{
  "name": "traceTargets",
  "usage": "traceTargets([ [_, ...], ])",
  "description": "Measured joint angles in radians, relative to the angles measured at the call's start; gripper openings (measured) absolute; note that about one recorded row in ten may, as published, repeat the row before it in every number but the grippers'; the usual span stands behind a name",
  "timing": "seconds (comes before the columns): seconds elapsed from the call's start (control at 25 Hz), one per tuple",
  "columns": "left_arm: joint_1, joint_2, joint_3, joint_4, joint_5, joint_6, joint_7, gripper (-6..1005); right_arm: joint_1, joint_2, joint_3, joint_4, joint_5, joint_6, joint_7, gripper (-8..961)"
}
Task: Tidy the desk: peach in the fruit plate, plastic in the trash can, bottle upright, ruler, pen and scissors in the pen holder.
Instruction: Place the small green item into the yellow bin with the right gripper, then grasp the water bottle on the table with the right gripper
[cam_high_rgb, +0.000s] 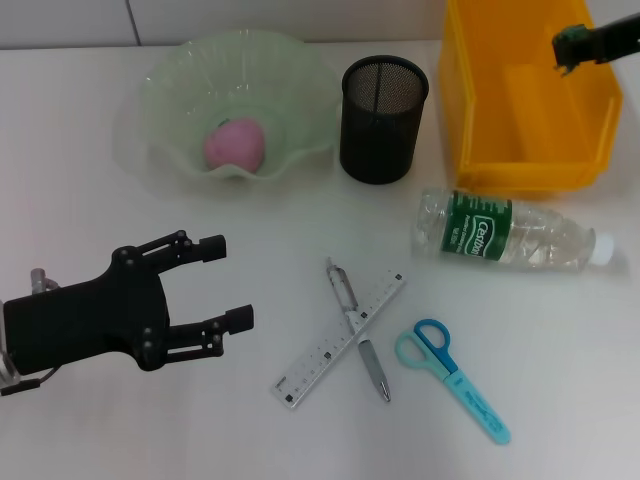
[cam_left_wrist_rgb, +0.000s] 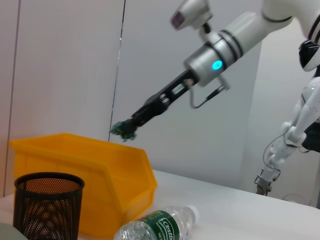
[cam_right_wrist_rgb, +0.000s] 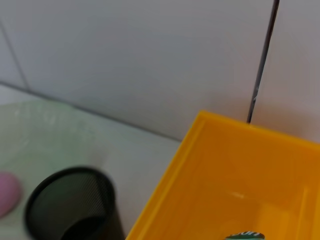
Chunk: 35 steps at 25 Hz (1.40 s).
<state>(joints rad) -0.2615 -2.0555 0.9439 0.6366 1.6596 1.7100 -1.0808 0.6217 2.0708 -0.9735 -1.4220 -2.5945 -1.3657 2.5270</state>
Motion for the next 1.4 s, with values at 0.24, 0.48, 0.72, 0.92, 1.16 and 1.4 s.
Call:
traceTargets([
  [0.24, 0.001, 0.000, 0.000, 0.000, 0.000, 0.001, -0.003, 846, 0.073, 0.000, -0.001, 0.240, 0.002, 0.242, -0.055, 425],
  [0.48, 0.000, 0.001, 0.003, 0.000, 0.000, 0.002, -0.007, 846, 0.111, 0.000, -0.002, 0.319, -0.003, 0.289, -0.065, 497],
  [0.72, 0.001, 0.002, 0.004, 0.000, 0.000, 0.002, -0.008, 846, 0.115, -0.004, -0.002, 0.304, -0.003, 0.259, -0.065, 700],
  [0.92, 0.000, 0.002, 0.005, 0.000, 0.000, 0.002, -0.008, 846, 0.050, 0.004, 0.001, 0.170, 0.062, 0.185, -0.108, 834],
  [1.16, 0.000, 0.001, 0.005, 0.000, 0.000, 0.003, -0.009, 846, -0.129, -0.008, -0.004, -0.031, 0.317, -0.138, -0.329, 831],
  [1.4, 0.000, -0.002, 0.004, -0.002, 0.000, 0.003, -0.010, 846, -0.258, -0.016, 0.001, -0.123, 0.309, -0.291, -0.433, 822],
])
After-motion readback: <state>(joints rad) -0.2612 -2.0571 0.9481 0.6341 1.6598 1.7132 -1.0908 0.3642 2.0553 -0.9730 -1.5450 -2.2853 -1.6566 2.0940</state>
